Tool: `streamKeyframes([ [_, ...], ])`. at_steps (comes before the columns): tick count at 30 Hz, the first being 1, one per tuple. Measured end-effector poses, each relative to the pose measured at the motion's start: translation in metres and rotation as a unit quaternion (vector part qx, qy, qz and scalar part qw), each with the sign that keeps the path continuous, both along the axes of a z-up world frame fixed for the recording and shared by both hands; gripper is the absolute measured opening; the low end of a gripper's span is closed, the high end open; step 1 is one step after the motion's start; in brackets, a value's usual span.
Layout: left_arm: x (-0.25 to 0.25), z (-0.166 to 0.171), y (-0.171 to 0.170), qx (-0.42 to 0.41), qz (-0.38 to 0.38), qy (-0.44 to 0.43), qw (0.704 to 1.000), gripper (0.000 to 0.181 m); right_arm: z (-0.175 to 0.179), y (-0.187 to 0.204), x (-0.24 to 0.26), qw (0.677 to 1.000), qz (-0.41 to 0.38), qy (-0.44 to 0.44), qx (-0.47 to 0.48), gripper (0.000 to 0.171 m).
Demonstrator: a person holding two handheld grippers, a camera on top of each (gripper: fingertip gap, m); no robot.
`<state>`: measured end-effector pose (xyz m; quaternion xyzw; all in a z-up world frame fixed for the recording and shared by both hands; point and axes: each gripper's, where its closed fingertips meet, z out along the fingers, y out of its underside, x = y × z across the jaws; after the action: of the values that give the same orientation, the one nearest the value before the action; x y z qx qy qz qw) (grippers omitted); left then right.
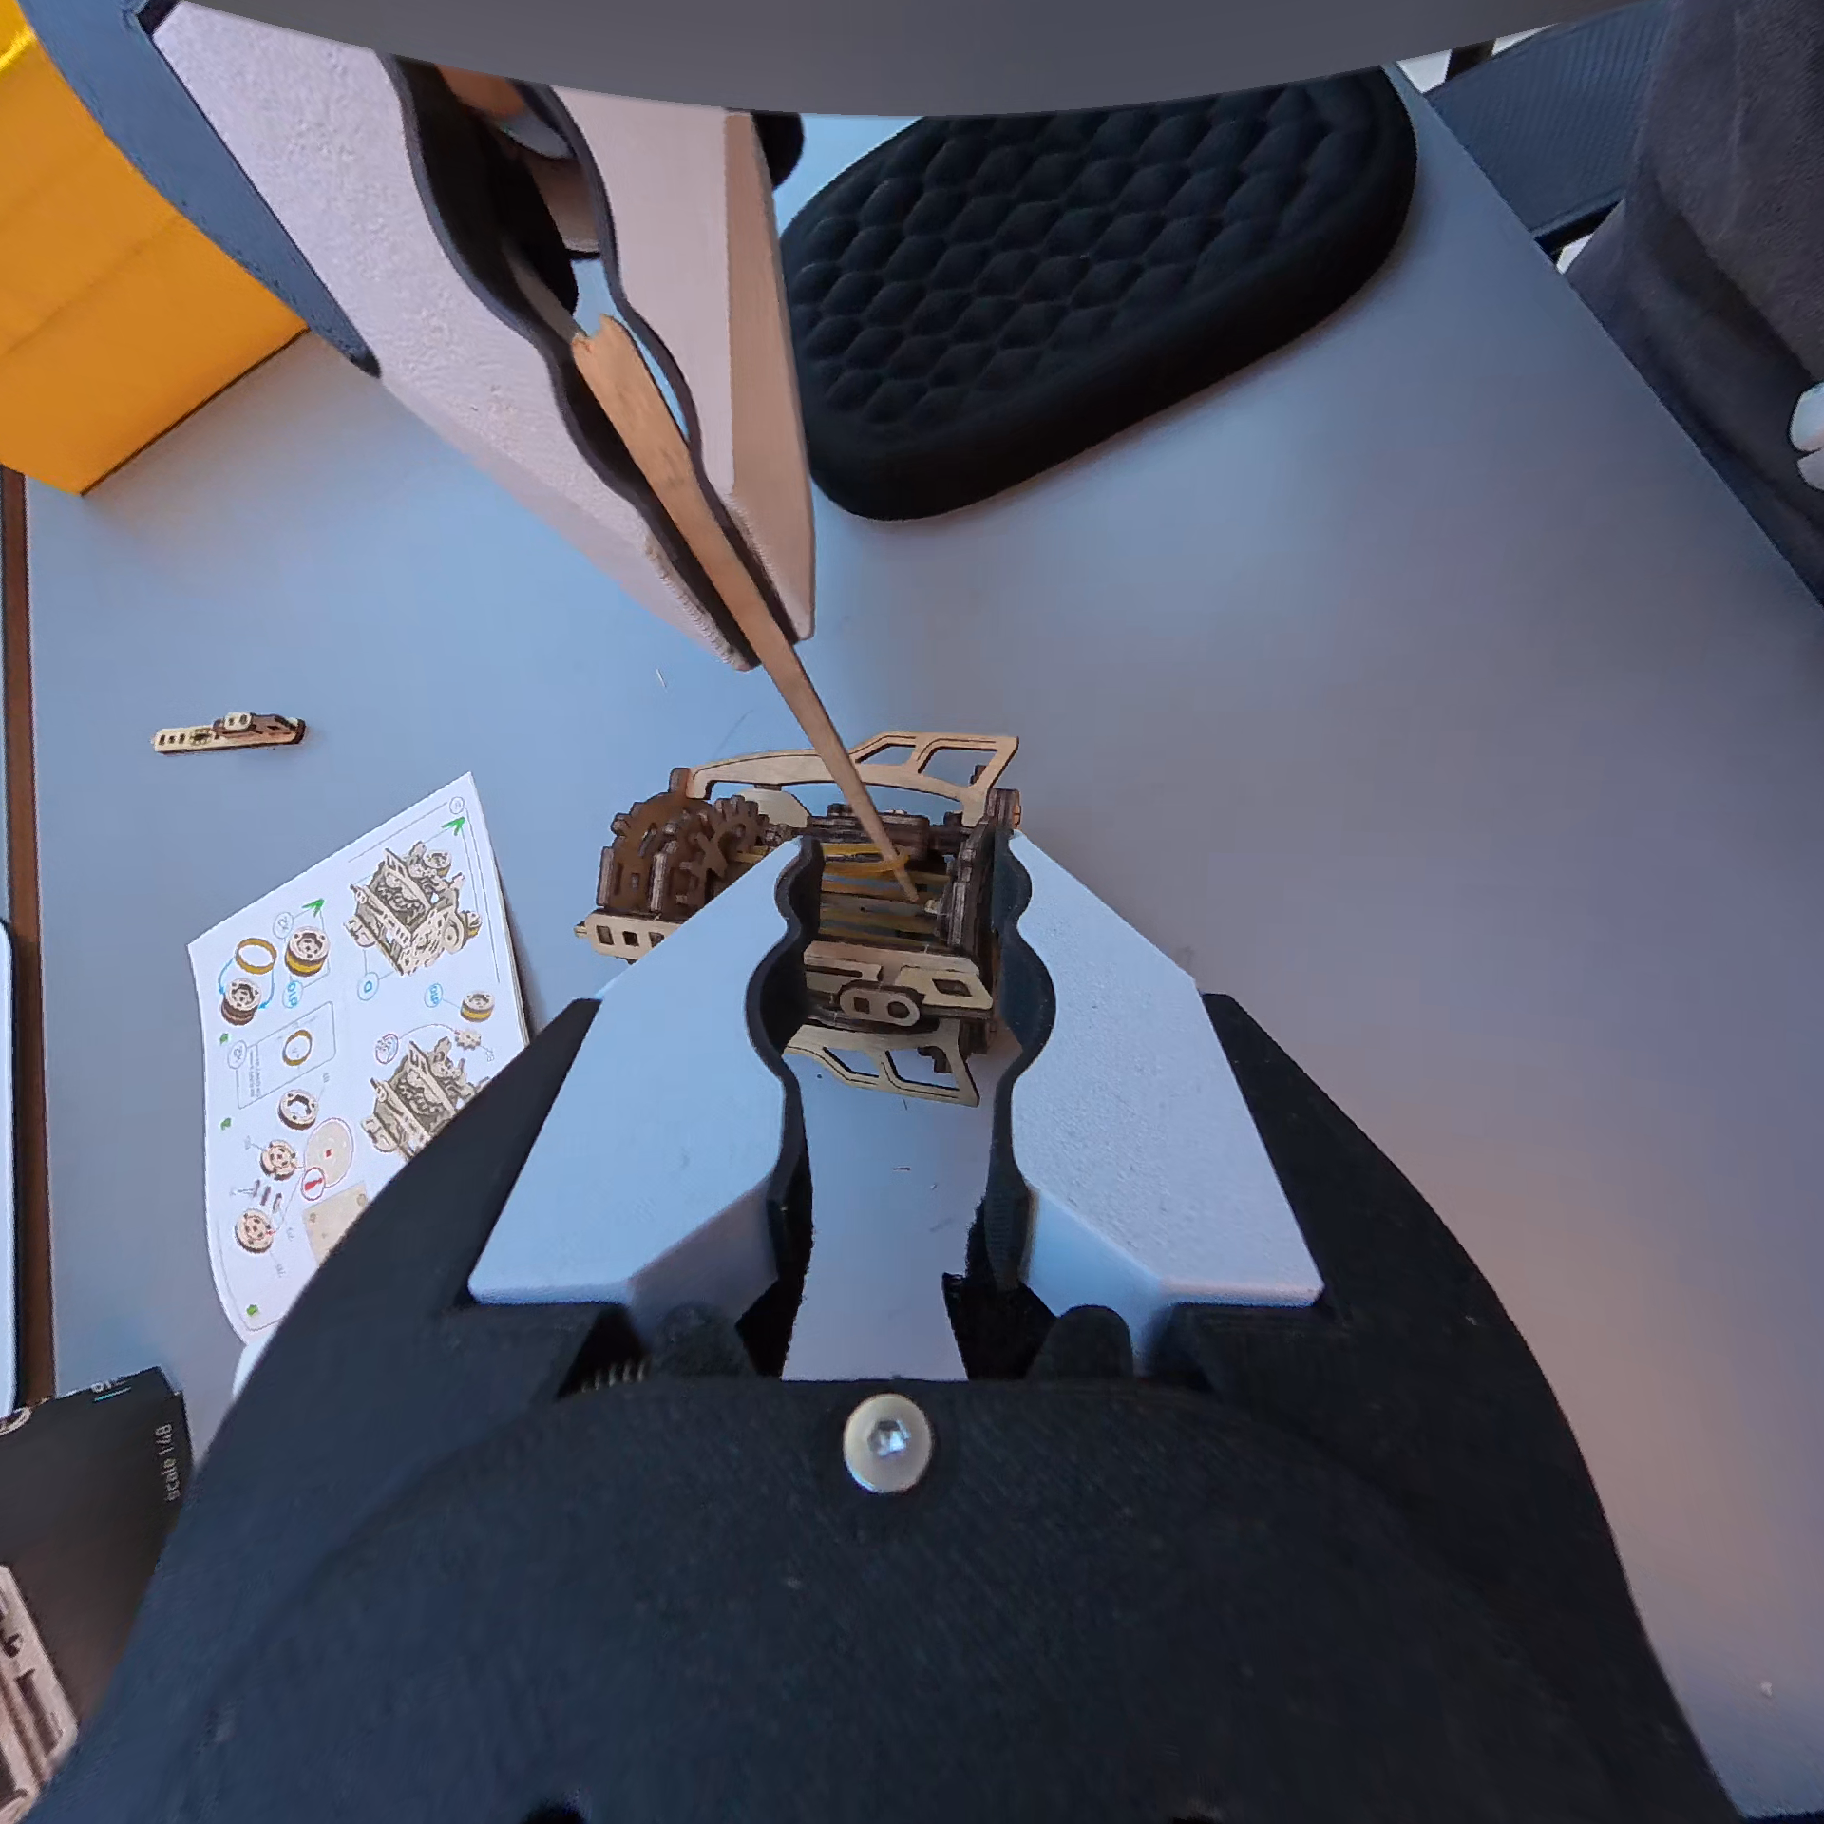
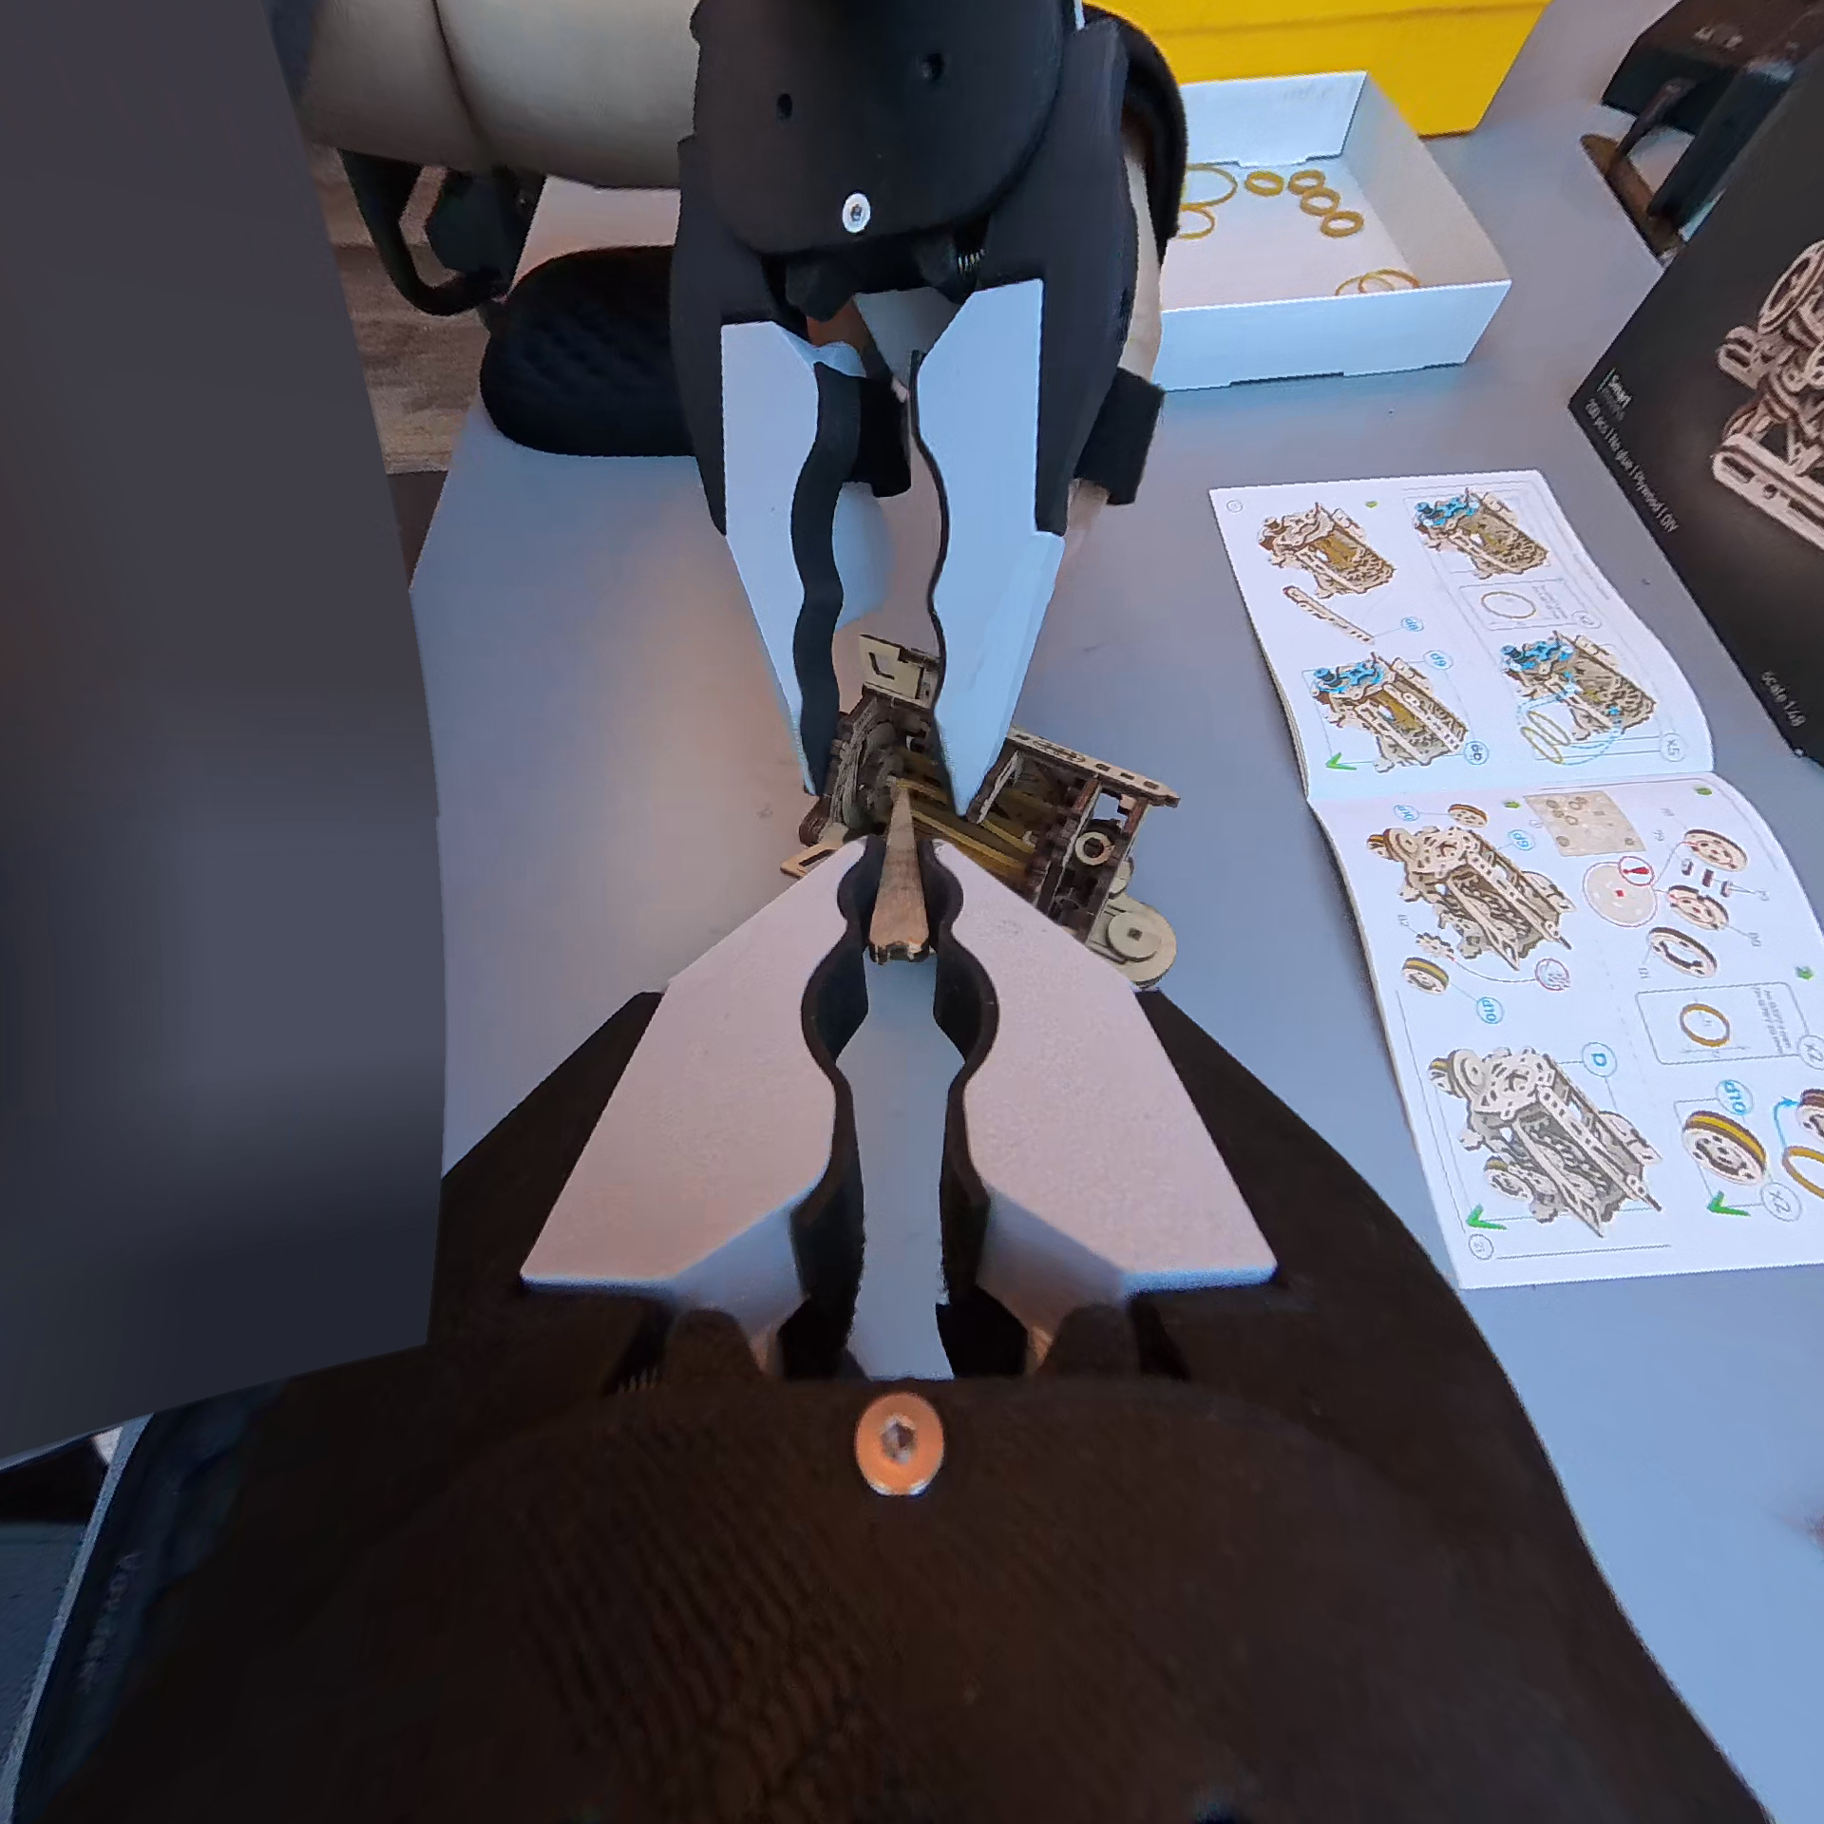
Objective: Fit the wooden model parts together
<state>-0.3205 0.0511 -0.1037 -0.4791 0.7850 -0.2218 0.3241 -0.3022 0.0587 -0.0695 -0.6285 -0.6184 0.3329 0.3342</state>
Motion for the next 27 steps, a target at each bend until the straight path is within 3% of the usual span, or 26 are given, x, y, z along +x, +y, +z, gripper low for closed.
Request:
streamKeyframes([
  [16,-0.009,-0.009,-0.013,0.035,-0.103,0.161,0.981,0.038,-0.007,-0.008,0.001,0.999,0.023,0.001,-0.031,0.005],
  [27,0.003,-0.005,-0.02,0.046,-0.113,0.137,0.983,0.038,-0.008,-0.012,0.005,1.0,0.013,-0.005,-0.023,0.005],
])
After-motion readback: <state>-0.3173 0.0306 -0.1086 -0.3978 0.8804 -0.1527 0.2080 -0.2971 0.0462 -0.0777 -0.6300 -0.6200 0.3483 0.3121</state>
